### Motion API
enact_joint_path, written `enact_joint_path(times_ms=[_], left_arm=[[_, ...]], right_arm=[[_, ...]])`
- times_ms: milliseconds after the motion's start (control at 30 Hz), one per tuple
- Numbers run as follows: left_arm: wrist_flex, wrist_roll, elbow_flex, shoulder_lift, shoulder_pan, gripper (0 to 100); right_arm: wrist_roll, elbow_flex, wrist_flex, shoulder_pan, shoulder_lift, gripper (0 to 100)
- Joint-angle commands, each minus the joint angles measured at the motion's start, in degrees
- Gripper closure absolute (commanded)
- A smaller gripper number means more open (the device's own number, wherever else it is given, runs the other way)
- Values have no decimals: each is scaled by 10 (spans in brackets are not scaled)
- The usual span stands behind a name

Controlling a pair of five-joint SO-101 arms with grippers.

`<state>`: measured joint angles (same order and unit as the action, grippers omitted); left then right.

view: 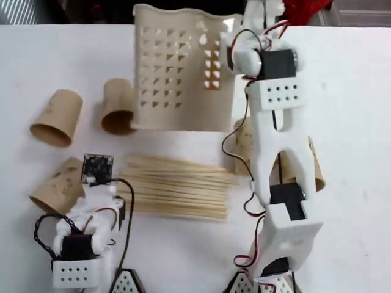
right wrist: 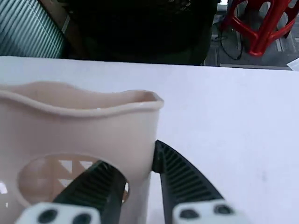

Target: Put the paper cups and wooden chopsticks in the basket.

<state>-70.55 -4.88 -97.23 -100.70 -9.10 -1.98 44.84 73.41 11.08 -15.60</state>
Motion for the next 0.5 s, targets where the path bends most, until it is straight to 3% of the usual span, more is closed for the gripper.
enact_joint_path(times_ms=[0, 267, 467], left_arm=[[-2, -4, 2, 1, -3, 893], [-2, -4, 2, 1, -3, 893], [-2, -4, 2, 1, -2, 893]], right_arm=[[-5, 58, -19, -17, 74, 982], [-3, 42, 32, 2, 243, 982], [0, -93, 68, 0, 411, 982]])
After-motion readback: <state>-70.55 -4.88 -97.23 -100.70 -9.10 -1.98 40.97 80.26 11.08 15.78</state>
